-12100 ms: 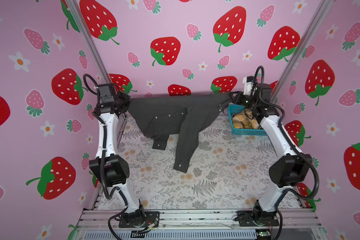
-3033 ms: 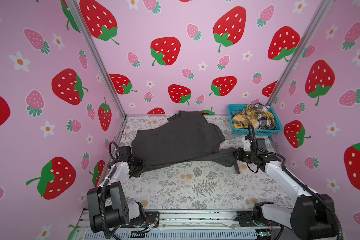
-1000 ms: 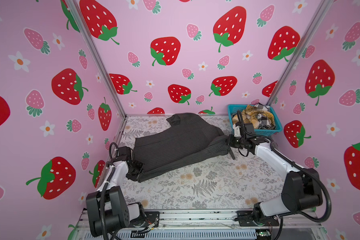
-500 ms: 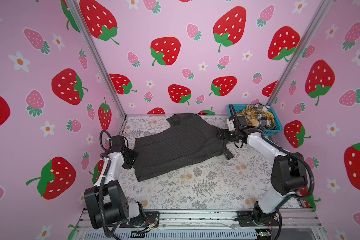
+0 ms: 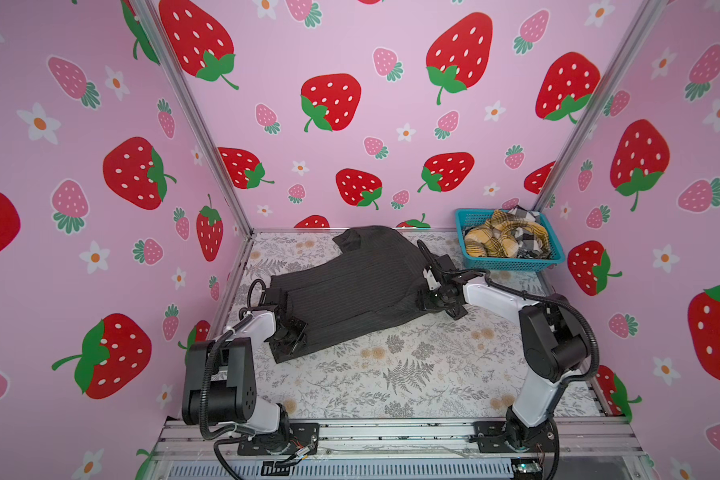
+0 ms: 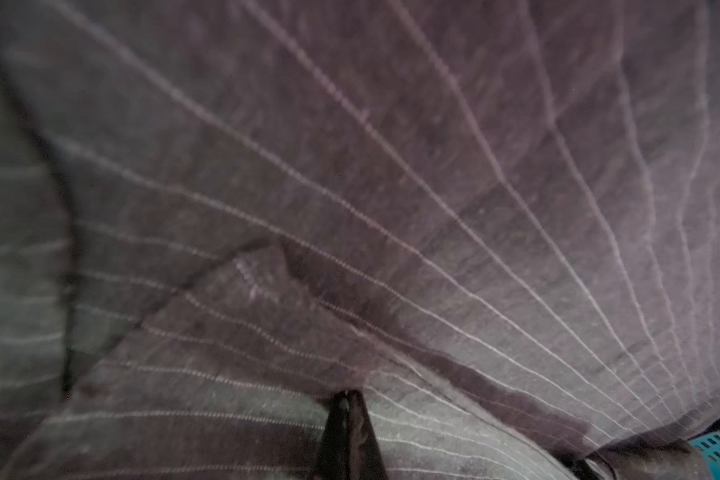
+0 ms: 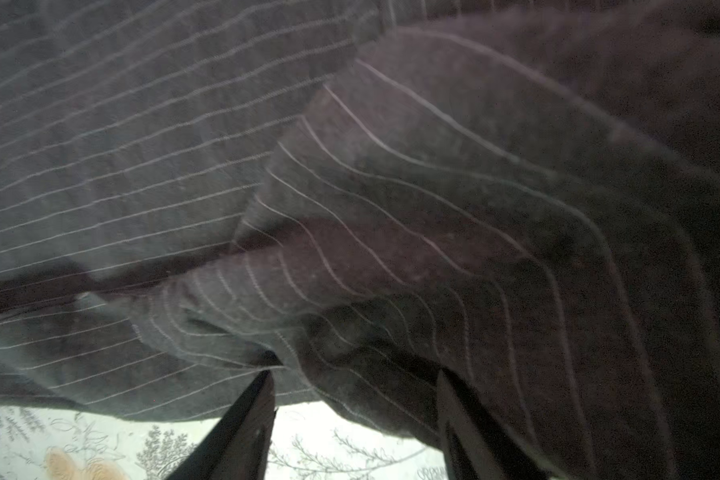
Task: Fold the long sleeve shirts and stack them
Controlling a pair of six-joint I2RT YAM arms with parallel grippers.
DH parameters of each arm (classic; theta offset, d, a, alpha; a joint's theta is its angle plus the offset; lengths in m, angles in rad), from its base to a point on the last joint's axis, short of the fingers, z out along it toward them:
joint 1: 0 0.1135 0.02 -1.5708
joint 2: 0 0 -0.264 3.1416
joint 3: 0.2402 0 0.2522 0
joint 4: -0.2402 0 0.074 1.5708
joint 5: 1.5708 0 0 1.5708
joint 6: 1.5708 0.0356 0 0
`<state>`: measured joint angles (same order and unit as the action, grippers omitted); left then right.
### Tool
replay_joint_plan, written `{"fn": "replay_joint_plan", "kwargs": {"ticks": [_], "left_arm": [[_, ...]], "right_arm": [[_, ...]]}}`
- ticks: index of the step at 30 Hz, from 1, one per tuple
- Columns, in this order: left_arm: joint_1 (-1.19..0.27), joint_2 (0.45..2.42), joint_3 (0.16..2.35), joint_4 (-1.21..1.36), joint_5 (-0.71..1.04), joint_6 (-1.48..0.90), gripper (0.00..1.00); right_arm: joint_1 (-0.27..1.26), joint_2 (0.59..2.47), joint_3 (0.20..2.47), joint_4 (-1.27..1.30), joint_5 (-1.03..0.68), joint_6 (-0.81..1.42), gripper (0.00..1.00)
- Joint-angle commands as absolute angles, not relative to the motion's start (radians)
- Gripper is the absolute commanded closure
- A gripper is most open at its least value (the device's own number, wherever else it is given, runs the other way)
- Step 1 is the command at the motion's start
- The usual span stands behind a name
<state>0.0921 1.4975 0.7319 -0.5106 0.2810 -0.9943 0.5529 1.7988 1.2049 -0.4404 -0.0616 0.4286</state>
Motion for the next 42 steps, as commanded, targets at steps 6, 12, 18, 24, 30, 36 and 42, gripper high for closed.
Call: {"fn": "replay_joint_plan", "kwargs": {"ticks": [6,12,18,24,30,36,42], "left_arm": [[0.175,1.614,0.735,-0.468,0.297,-0.904,1.0],[0.186,1.647,0.786,-0.499,0.279,-0.809,1.0],[0.195,1.664,0.843,-0.488,0.334,-0.744,1.0],[0.166,1.634,0.891,-0.528,0.357,-0.692,1.0],[0.161,1.597,0.897,-0.558,0.342,-0.671,1.0],[0.162,1.602,0.906,-0.573,0.353,-0.663,1.0],[0.162,1.592,0.92,-0.593,0.339,-0.658,1.0]], "right_arm": [[0.529,1.531,1.079,-0.567,0.141,0.523,0.19],[0.381,1.358,0.824,-0.419,-0.135,0.801,0.13],[0.368,1.213,0.588,-0.113,-0.261,1.206,0.1],[0.337,1.276,0.48,0.146,-0.263,1.382,0.18],[0.308,1.406,0.457,0.321,-0.254,1.424,0.24],[0.263,1.464,0.486,0.32,-0.206,1.378,0.36],[0.211,1.56,0.528,0.343,-0.242,1.339,0.7]]}}
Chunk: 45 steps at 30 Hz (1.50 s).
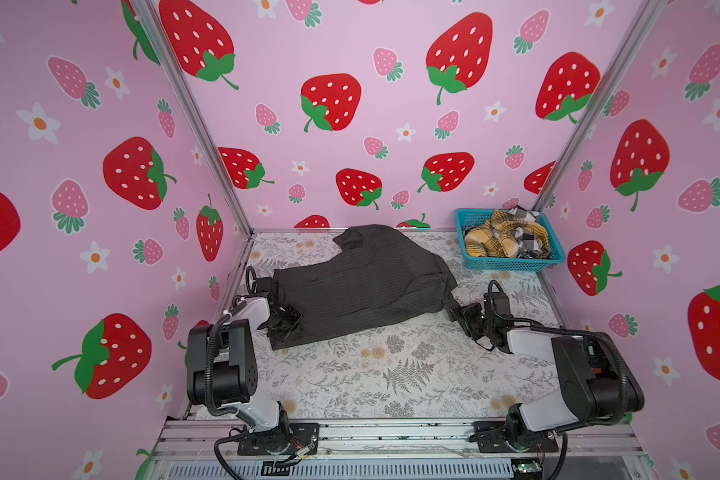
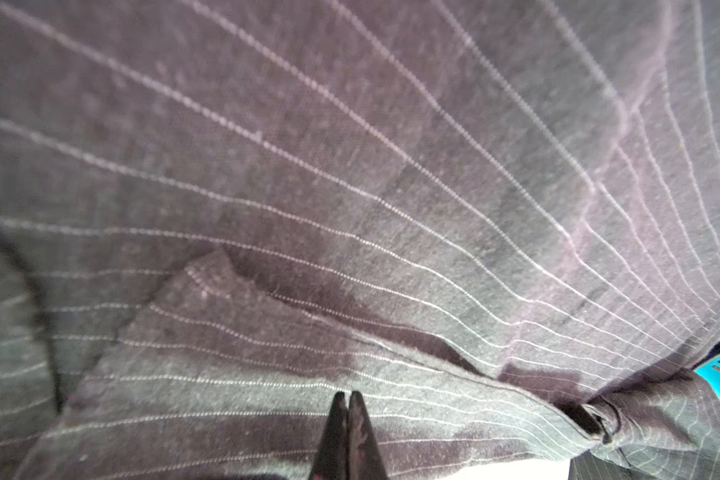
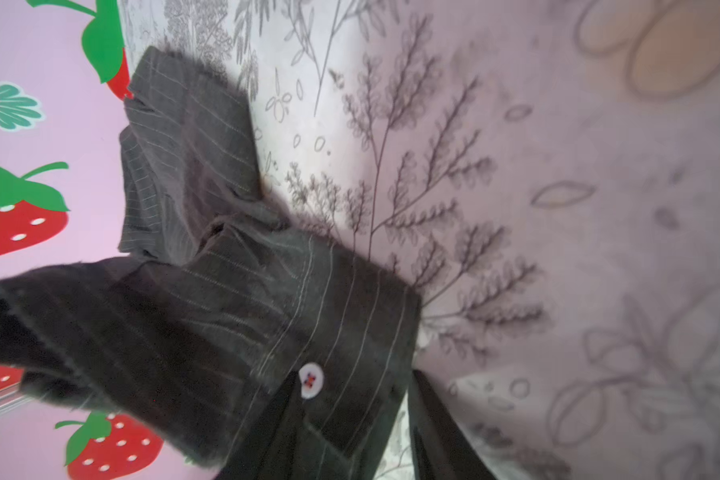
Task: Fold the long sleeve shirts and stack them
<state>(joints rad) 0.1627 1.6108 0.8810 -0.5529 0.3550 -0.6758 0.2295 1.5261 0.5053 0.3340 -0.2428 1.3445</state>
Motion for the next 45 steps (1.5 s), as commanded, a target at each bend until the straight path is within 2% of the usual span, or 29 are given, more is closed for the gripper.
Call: {"fn": "replay_joint_plan", "kwargs": {"ticks": [1,5,7,11,15,23,27,31,39,45], "left_arm": [[0.161,1.589,0.922,-0.6,0.333,-0.656,1.0],[0.162,1.58,0.952,-0.639,0.297,-0.629,1.0],[0.163,1.578,0.978,-0.681,0.252,-0.608,0.99],[0.161,1.548,1.011,-0.735,0.156,-0.576,0.78],[0.162,1.506,1.022,-0.759,0.151,-0.577,0.63],[0.155,1.401,1.044,-0.744,0.26,-0.604,0.59],[0.114,1.325,1.064,-0.687,0.305,-0.612,0.51],[0.038,1.275,1.095,-0.634,0.286,-0.612,0.45],[0.009,1.282,1.067,-0.556,0.337,-0.7,0.41],[0.046,1.277,0.922,-0.425,0.454,-0.838,0.39]], "right_arm": [[0.206,1.57,0.542,0.338,-0.245,1.326,0.77],[0.172,1.574,0.597,0.311,-0.27,1.274,0.96],[0.163,1.559,0.633,0.261,-0.281,1.231,1.0],[0.161,1.482,0.663,0.146,-0.236,1.143,1.0],[0.163,1.413,0.689,0.064,-0.213,1.046,1.0],[0.192,1.371,0.998,-0.039,-0.219,0.692,1.0],[0.234,1.482,1.286,-0.102,-0.286,0.595,1.0],[0.352,1.591,1.486,-0.187,-0.31,0.512,1.0],[0.711,1.694,1.551,-0.218,-0.226,0.404,1.0],[0.92,1.841,1.558,-0.171,-0.186,0.427,1.0]]}}
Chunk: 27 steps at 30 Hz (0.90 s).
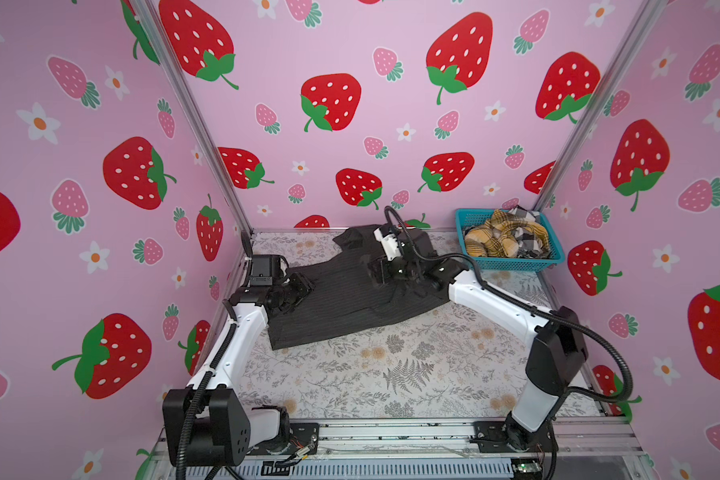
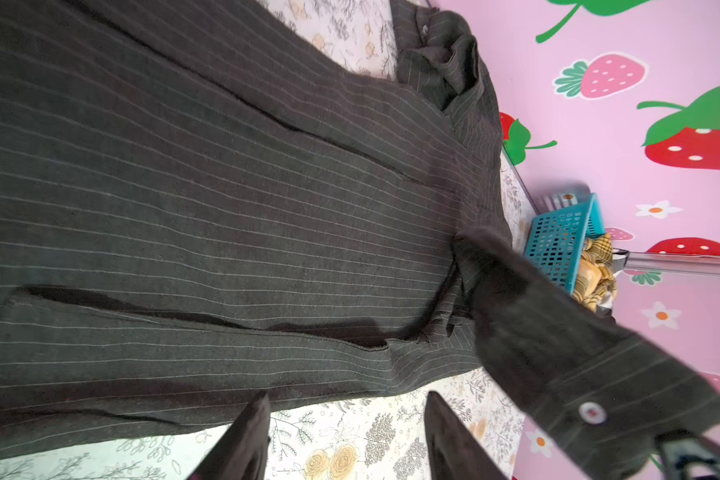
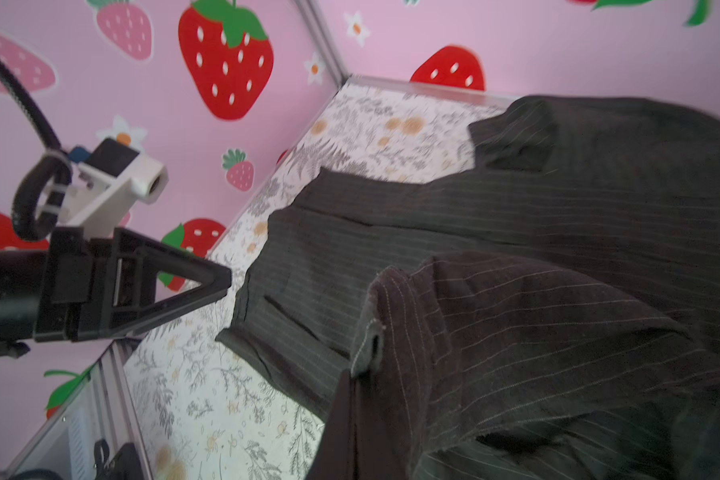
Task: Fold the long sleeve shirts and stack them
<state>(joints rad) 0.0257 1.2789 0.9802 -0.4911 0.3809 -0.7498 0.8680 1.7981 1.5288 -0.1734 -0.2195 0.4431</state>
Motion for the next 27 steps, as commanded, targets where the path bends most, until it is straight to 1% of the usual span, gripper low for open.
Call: {"fn": "replay_joint_plan", "kwargs": {"ticks": [1,2,3,4,5,6,9,12,14,18,20,24,27], "left_arm": [[0.052,1.275,0.897,-0.406,0.463,-0.852,0.39],[0.055,1.273,0.879,-0.395,0.466,-0.86,0.38],[0.056,1.277,0.865,-0.386,0.466,-0.861,0.38],[0.058,1.285,0.857,-0.386,0.465,-0.857,0.37],[0.059,1.298,0.85,-0.391,0.467,-0.853,0.37],[0.06,1.314,0.843,-0.388,0.476,-0.853,0.37],[0.061,1.361,0.814,-0.372,0.507,-0.864,0.37],[0.058,1.39,0.779,-0.311,0.546,-0.897,0.36],[0.056,1.401,0.776,-0.32,0.537,-0.903,0.36],[0.026,1.431,0.789,-0.358,0.509,-0.909,0.38],[0.007,1.454,0.797,-0.385,0.489,-0.899,0.39],[-0.002,1.481,0.751,-0.348,0.478,-0.935,0.39],[-0.037,1.512,0.744,-0.336,0.475,-0.946,0.4]], "right_arm": [[0.948,1.875,1.568,-0.17,-0.189,0.432,1.0],[0.972,1.9,1.575,-0.173,-0.19,0.436,0.95],[0.999,1.924,1.581,-0.175,-0.19,0.439,0.77],[1.017,1.942,1.585,-0.182,-0.191,0.441,0.57],[1.027,1.946,1.586,-0.189,-0.183,0.444,0.46],[1.032,1.938,1.58,-0.193,-0.161,0.452,0.39],[1.008,1.88,1.556,-0.227,-0.058,0.487,0.31],[0.942,1.818,1.522,-0.264,-0.033,0.534,0.3],[0.895,1.79,1.485,-0.279,-0.034,0.553,0.31],[0.801,1.765,1.403,-0.296,-0.054,0.571,0.39],[0.756,1.762,1.368,-0.29,-0.086,0.585,0.41],[0.723,1.766,1.327,-0.284,-0.102,0.58,0.42],[0.715,1.771,1.291,-0.261,-0.117,0.591,0.42]]}}
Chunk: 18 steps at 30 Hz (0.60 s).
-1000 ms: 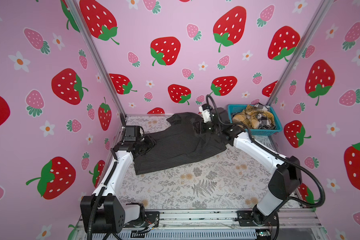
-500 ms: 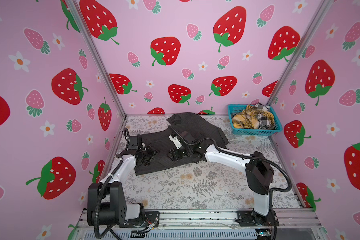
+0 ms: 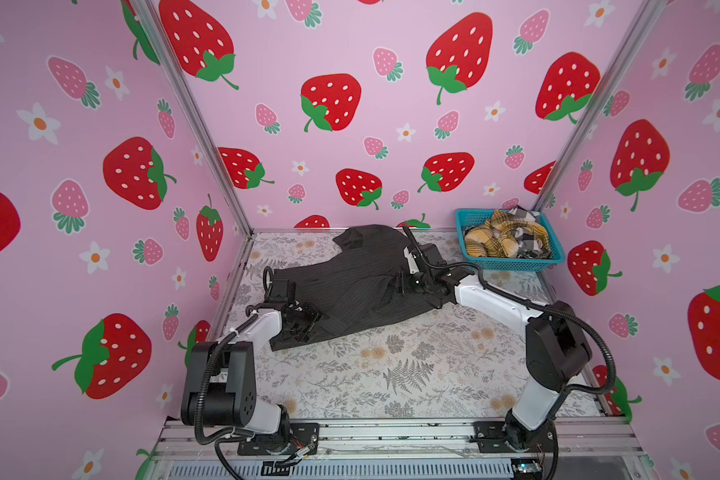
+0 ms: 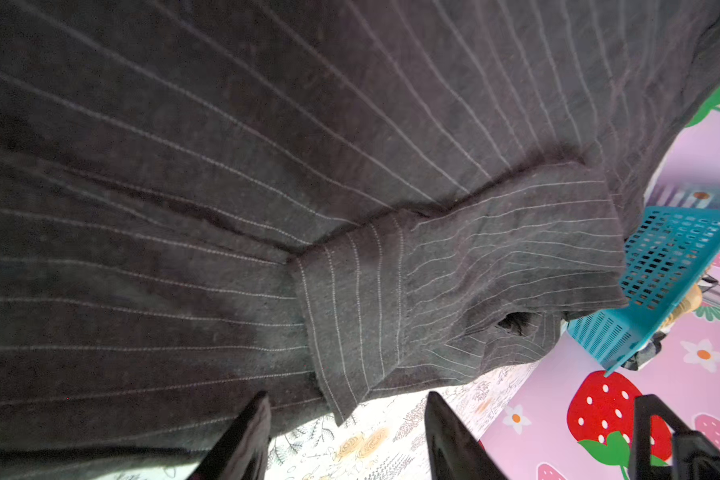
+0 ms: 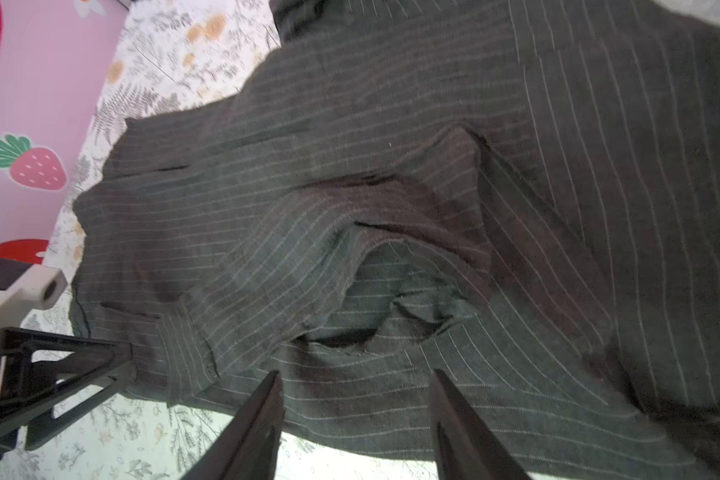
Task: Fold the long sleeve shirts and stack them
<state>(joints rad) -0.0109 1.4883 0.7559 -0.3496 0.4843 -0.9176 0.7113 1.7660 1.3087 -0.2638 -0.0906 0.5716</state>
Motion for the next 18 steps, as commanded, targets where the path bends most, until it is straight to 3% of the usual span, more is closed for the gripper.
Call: {"fn": "replay_joint_plan", "kwargs": {"ticks": [1,15,18], "left_arm": [[-0.054,1.522,0.746,-0.333,0.476,-0.949,0.41],[-0.131,1.597,0.751,-0.223,0.475,-1.014,0.5],[-0.132,1.619,0.738,-0.186,0.492,-1.03,0.6]], "right_arm": [[0.713,1.775,1.28,-0.254,-0.126,0.597,0.43],[0.712,1.827,1.185,-0.223,-0.164,0.616,0.48],[0.712,1.827,1.178,-0.224,-0.16,0.625,0.49]]}}
